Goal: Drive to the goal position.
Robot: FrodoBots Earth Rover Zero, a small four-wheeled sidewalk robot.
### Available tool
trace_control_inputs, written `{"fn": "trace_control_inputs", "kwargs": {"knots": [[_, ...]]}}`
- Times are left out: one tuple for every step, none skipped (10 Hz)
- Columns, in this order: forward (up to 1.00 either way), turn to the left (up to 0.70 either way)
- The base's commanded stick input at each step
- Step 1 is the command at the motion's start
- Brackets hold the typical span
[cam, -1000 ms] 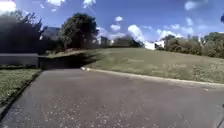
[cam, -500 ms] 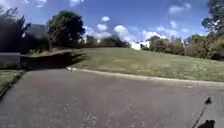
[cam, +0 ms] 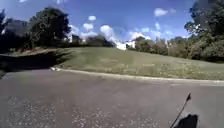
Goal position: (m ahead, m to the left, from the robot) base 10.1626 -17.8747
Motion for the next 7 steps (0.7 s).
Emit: {"fn": "trace_control_inputs", "kwargs": {"knots": [[0.00, -0.70], [0.00, -0.70], [0.00, -0.70], [0.00, -0.70], [0.00, -0.70], [0.00, -0.70], [0.00, -0.70]]}}
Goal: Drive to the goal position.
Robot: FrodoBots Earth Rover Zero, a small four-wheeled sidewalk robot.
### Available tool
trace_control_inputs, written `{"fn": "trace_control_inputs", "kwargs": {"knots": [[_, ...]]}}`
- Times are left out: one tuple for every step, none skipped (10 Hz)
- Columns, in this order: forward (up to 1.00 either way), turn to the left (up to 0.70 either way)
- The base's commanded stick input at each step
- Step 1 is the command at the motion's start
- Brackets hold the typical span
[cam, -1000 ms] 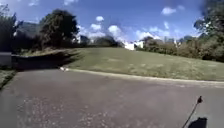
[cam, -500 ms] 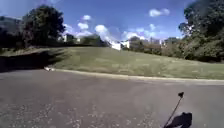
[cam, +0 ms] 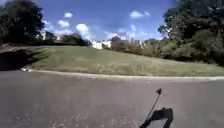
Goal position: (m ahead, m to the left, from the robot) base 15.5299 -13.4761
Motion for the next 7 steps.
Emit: {"fn": "trace_control_inputs", "kwargs": {"knots": [[0.00, -0.70], [0.00, -0.70], [0.00, -0.70], [0.00, -0.70], [0.00, -0.70], [0.00, -0.70], [0.00, -0.70]]}}
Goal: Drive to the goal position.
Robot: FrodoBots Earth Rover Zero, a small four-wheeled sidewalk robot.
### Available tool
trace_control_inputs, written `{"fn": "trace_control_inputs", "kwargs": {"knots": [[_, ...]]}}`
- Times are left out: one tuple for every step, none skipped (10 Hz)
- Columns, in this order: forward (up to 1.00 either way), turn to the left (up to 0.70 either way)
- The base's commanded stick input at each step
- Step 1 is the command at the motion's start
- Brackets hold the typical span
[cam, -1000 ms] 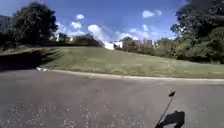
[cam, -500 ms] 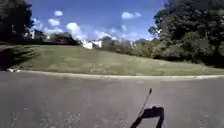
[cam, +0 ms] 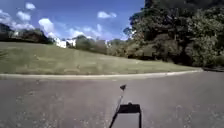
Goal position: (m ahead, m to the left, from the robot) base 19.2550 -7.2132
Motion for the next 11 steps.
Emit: {"fn": "trace_control_inputs", "kwargs": {"knots": [[0.00, -0.70], [0.00, -0.70], [0.00, -0.70], [0.00, -0.70], [0.00, -0.70], [0.00, -0.70], [0.00, -0.70], [0.00, -0.70], [0.00, -0.70], [0.00, -0.70], [0.00, -0.70]]}}
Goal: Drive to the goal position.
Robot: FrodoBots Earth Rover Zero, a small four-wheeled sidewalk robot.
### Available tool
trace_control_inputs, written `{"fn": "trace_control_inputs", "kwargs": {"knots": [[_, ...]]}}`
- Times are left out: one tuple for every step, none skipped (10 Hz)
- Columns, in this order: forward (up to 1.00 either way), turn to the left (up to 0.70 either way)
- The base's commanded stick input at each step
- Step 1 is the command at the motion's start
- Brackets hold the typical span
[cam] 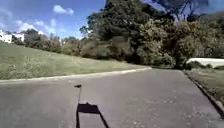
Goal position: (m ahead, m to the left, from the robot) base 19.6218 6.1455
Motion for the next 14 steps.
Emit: {"fn": "trace_control_inputs", "kwargs": {"knots": [[0.00, -0.70], [0.00, 0.00], [0.00, 0.00], [0.00, 0.00], [0.00, 0.00], [0.00, 0.00], [0.00, 0.00], [0.00, 0.00], [0.00, 0.00], [0.00, 0.00], [0.00, -0.44], [0.00, -0.44], [1.00, 0.00], [1.00, 0.00]]}}
